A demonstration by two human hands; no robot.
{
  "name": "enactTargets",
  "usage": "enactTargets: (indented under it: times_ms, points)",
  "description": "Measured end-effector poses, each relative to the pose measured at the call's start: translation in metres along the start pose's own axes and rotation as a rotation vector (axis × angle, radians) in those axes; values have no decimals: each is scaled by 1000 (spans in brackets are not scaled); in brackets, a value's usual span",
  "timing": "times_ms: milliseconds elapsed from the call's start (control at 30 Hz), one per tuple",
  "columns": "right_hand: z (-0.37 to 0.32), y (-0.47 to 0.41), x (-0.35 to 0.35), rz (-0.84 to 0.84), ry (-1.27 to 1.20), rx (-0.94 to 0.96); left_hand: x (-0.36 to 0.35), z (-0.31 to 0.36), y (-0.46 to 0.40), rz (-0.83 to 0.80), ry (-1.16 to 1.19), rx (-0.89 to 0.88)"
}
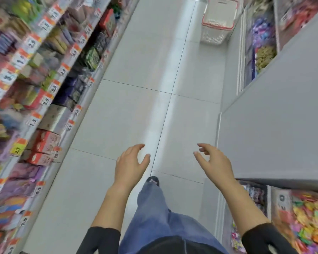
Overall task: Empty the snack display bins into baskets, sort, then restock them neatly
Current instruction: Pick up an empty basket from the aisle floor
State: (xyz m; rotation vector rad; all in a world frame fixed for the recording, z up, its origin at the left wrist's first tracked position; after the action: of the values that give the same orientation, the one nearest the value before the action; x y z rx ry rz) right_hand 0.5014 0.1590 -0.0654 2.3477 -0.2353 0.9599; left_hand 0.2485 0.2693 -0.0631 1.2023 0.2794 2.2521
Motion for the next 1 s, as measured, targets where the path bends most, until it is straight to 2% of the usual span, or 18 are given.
enactTargets:
  times_ms: [167, 300, 567, 700, 833, 1000]
  points:
    - [-39, -113, 65, 70, -31, 52, 22, 32, -112, -12, -13, 22]
    - [-46, -218, 110, 76, -38, 4, 51, 73, -227, -47, -24, 9]
    - [-3, -385, 186, -7, -67, -247, 122, 238, -459, -61, -58, -159]
    - [14, -480, 232, -19, -85, -312, 138, 308, -579, -74, -51, -201]
    - [10, -606, 304, -19, -78, -281, 147, 366, -698, -95, -67, -190]
    - [-37, -751, 425, 33, -41, -190, 167, 434, -819, -141, -90, -147]
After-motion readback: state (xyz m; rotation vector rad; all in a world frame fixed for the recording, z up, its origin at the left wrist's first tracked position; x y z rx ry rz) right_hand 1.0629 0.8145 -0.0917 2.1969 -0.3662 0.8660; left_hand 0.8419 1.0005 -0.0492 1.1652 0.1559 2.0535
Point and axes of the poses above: each hand's wrist, its own y-axis away from the middle knuckle, its own x-axis out of the back of the hand, z = x × y, the point moved 10 cm from there along -y, towards the middle knuckle, and after that the axes turned 9 degrees about -z, right-handed, at the moved point
